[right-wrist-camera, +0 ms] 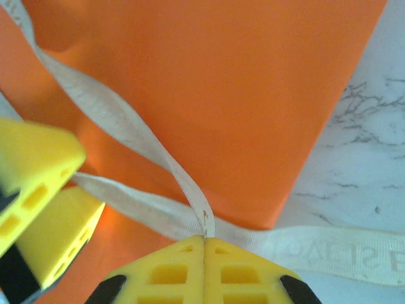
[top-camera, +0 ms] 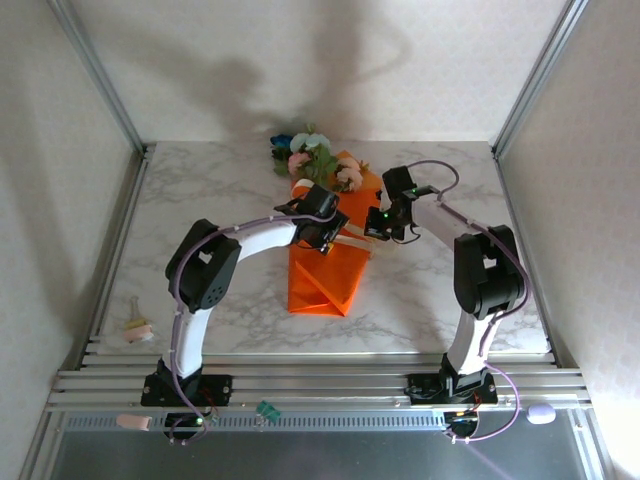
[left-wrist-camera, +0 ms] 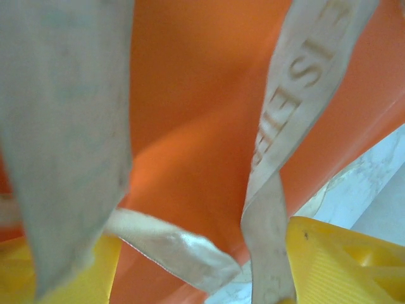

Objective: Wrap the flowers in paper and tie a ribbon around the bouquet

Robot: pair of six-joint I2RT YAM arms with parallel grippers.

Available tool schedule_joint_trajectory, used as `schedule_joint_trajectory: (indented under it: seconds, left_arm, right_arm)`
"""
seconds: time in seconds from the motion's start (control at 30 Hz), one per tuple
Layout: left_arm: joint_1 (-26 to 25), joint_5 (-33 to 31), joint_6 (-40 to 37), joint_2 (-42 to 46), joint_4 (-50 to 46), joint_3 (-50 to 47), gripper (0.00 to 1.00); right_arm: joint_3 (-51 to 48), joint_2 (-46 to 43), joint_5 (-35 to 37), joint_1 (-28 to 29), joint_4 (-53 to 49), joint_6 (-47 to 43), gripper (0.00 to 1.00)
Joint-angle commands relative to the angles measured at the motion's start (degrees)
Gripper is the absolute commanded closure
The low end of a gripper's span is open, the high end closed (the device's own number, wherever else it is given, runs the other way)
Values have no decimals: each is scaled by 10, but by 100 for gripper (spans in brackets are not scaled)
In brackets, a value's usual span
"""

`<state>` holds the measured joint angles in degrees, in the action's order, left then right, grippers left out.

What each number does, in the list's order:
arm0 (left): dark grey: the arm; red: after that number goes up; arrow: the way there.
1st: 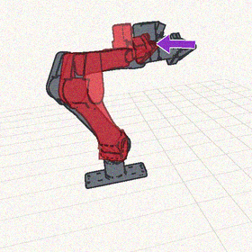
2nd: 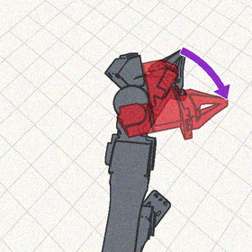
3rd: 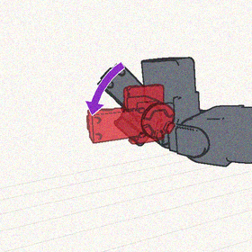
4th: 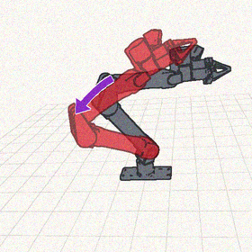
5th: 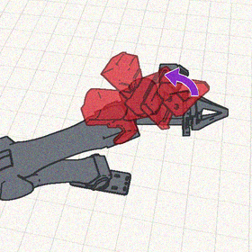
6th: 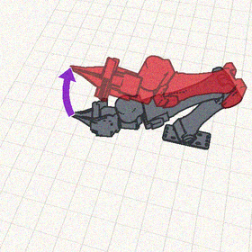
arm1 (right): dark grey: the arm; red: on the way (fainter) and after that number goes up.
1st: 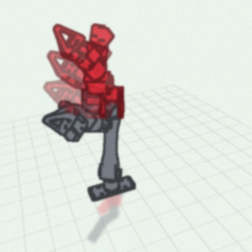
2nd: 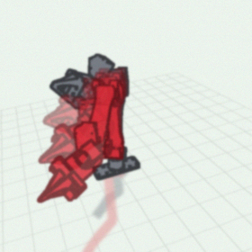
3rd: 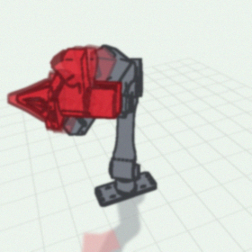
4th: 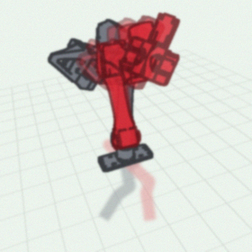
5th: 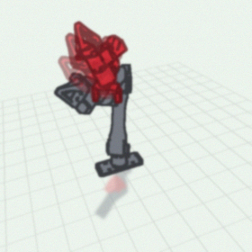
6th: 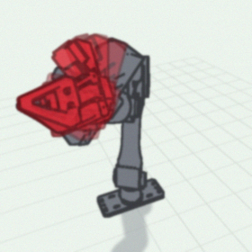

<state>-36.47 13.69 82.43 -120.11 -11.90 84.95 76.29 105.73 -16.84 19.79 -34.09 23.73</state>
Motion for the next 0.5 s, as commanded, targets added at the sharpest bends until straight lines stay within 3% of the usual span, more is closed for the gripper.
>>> schedule_joint_trajectory:
  seconds: [0.0,0.27,0.47]
  left_arm:
    - [8,-23,-20,-9,17,20,37]
    - [9,-20,-42,-15,6,30,55]
    - [11,-19,-65,-39,-8,56,59]
  right_arm:
    - [-15,-33,-31,6,-10,-5,100]
    - [-38,-55,-62,10,2,-2,100]
    - [-52,-67,-72,14,3,-2,100]
